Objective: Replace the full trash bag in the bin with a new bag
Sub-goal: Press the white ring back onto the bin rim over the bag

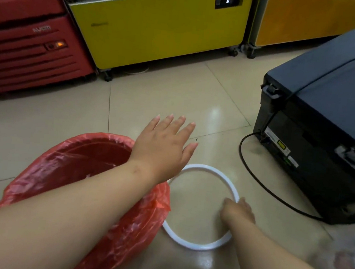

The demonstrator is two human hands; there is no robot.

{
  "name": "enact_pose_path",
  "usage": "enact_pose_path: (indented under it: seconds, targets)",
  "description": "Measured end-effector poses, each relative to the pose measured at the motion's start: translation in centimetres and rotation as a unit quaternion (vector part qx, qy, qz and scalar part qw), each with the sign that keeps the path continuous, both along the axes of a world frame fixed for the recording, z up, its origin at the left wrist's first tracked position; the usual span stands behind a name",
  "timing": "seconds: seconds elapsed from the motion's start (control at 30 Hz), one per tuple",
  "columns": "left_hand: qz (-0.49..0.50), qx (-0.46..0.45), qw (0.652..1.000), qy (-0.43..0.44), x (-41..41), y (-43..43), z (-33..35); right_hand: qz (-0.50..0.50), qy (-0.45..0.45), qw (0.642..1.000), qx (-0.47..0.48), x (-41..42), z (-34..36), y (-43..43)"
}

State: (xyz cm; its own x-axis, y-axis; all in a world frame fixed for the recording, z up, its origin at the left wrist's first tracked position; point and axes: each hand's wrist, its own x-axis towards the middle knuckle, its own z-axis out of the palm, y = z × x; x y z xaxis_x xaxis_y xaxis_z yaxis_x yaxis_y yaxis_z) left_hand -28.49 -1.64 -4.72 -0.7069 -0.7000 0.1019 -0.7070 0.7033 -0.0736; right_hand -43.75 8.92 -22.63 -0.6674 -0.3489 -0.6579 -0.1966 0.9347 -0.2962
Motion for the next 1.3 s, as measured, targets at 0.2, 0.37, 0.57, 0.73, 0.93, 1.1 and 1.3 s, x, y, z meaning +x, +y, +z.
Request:
enact_pose_path:
  seconds: [0.2, 0.37, 0.57, 0.73, 0.93, 1.1, 1.3]
  targets:
    - [0.022, 0.006, 1.0, 0.0, 0.1, -0.3, -0.6, -0.023, -0.005, 0.999, 0.047, 0.0, -0.7, 0.0]
    - [0.033, 0.004, 0.999, -0.012, 0.5, -0.6, -0.6, -0.126, -0.017, 0.987, -0.095, -0.4, 0.2, -0.7]
    - [0.055, -0.007, 0.998, -0.021, 2.1, -1.5, 0.3, -0.071, 0.079, 0.965, -0.238, -2.1, 4.9, -2.9]
    - [0.08, -0.016, 0.996, -0.02, 4.2, -2.4, 1.5, -0.097, 0.183, 0.934, -0.292, -3.7, 10.4, -4.7]
    - [0.16, 0.014, 0.983, 0.088, 7.1, -4.1, 4.5, -0.051, 0.22, 0.894, -0.387, -1.9, 17.0, -6.7]
    - [0.268, 0.099, 0.906, 0.313, 11.7, -5.7, 7.1, 0.03, 0.18, 0.895, -0.408, 2.3, 22.0, -8.1]
    - [0.302, 0.276, 0.663, 0.627, 17.7, -5.0, 8.3, 0.175, 0.119, 0.898, -0.385, 8.9, 23.9, -8.3]
